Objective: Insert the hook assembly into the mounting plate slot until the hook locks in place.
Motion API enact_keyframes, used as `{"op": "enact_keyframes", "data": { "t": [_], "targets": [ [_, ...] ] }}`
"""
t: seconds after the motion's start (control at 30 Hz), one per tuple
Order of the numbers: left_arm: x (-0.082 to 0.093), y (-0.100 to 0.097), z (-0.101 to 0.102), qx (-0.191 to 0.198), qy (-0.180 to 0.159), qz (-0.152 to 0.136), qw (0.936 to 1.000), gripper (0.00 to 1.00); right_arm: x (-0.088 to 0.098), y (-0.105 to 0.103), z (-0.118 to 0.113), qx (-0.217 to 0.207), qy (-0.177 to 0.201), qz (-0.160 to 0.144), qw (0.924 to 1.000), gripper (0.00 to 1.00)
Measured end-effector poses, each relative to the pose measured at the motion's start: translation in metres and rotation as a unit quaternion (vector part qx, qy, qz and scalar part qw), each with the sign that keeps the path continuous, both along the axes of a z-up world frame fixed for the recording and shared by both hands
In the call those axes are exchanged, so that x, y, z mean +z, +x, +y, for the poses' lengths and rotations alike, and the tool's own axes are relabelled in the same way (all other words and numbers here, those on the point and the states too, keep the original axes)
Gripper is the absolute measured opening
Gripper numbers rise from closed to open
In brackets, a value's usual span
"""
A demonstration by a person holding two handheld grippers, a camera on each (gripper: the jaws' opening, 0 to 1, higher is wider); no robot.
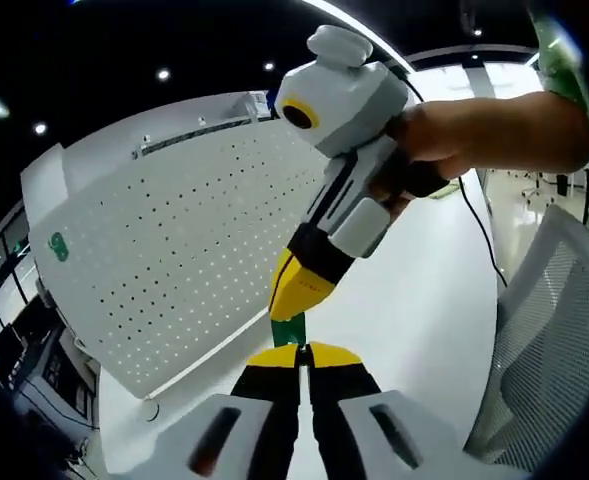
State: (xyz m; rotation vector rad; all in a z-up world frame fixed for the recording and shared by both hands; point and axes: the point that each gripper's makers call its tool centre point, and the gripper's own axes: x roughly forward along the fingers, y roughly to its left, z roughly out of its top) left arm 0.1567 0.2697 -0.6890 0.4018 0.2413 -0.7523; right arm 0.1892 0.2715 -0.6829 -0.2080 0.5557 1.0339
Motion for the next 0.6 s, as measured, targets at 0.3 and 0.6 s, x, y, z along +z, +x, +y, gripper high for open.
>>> {"op": "enact_keyframes", "data": {
  "t": [0.3,0.6],
  "targets": [
    [-0.003,0.003,0.003,0.020,-0.040,0.024,0.9987,0.02,0.009,0.006,-0.003,-0.008,0.014,-0.019,0.9997,0.03],
    [0.004,0.010,0.012,0.046,-0.081,0.034,0.9951,0.02,0.006,0.004,-0.006,-0.004,0.014,-0.014,0.9998,0.05]
  ]
}}
